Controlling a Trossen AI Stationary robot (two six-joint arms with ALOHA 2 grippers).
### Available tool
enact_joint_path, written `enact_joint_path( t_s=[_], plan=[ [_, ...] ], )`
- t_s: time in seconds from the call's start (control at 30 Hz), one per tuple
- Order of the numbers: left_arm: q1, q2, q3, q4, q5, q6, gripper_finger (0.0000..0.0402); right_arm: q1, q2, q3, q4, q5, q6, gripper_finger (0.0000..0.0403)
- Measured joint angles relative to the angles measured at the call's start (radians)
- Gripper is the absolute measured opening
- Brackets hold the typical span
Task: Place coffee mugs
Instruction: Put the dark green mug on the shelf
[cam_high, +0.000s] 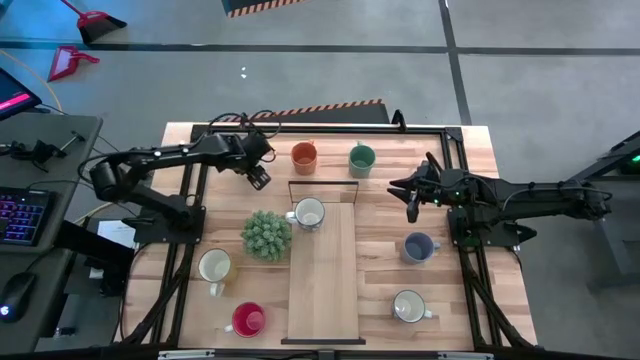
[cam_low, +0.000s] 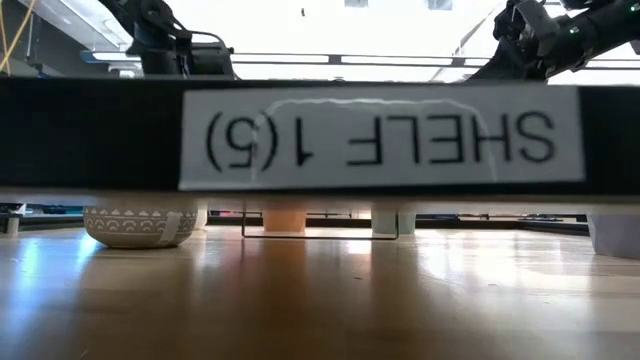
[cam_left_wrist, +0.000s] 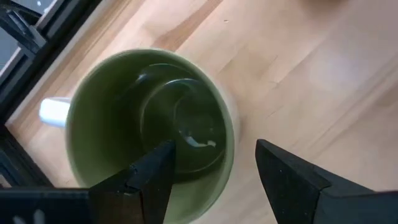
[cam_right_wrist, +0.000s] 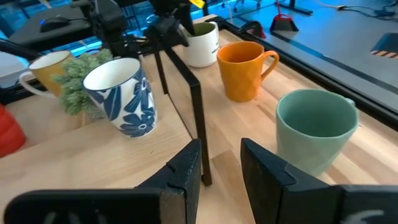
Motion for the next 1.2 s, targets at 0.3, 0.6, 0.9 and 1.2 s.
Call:
enact_joint_path(
  t_s=[0.3,0.6,0.9,1.2],
  plan=[
    [0.0,0.105,0.0,-0.002,0.0,0.001,0.0212,0.0,0.0,0.0,0.0,-0.01,0.0,0.0094],
    [0.0,0.144,0.0,0.006,-0.009,0.073,0.0164,0.0,0.0,0.0,0.0,-0.01,0.0,0.0094],
    [0.042,0.172,-0.001,0.065,-0.036,0.059,0.0013,0.0,0.0,0.0,0.0,-0.023,0.0,0.0094],
    [0.099,0.109,0.121,0.017,0.07,0.097,0.0006,0.0,0.0,0.0,-0.027,-0.035,0.0,0.0094]
  ],
)
